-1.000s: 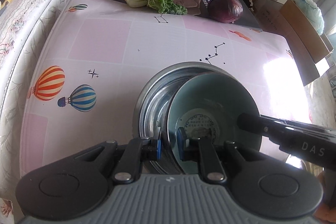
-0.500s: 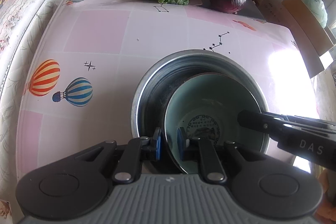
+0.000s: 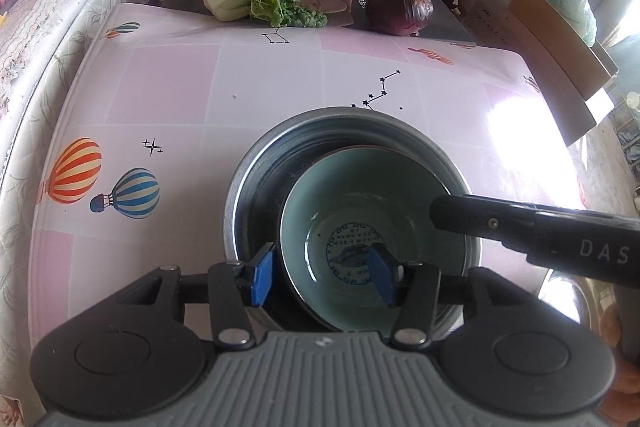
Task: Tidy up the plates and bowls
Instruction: 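Lower the teal bowl into the steel bowl and open both tools, then move both tools to the large steel bowl and close on its rim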
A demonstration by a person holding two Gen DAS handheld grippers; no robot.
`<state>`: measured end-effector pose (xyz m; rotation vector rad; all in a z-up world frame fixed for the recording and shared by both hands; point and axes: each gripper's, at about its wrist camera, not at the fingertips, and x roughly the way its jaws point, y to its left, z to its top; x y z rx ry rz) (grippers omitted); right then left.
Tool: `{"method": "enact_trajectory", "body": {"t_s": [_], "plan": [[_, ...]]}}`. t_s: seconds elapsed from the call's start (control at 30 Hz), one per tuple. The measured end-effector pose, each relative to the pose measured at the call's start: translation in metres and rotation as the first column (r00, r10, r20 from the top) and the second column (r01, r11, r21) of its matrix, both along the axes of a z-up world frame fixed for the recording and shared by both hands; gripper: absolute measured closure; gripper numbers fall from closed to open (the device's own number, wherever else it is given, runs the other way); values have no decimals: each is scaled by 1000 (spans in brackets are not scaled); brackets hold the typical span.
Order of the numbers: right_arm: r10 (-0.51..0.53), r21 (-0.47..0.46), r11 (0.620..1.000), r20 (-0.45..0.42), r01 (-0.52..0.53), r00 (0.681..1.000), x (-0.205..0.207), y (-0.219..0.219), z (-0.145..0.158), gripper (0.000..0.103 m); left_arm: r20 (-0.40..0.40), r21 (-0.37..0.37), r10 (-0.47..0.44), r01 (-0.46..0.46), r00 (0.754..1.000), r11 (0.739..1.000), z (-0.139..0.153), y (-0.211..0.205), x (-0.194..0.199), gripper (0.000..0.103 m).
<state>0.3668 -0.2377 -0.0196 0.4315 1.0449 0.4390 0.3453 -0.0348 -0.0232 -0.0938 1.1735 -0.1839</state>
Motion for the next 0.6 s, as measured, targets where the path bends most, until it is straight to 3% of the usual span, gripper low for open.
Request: {"method": "enact_trajectory", "body": {"t_s": [0.4,0.6], "plan": [[-86,134,988,63,77,994,-33,-34,29,70,100,-25,-68,71,993,997,29,-8,-27,39],[-137,138,983,102,123,985,-71,-49,46,70,191,41,-130,125,973,991,50,-21,-58,29]]}}
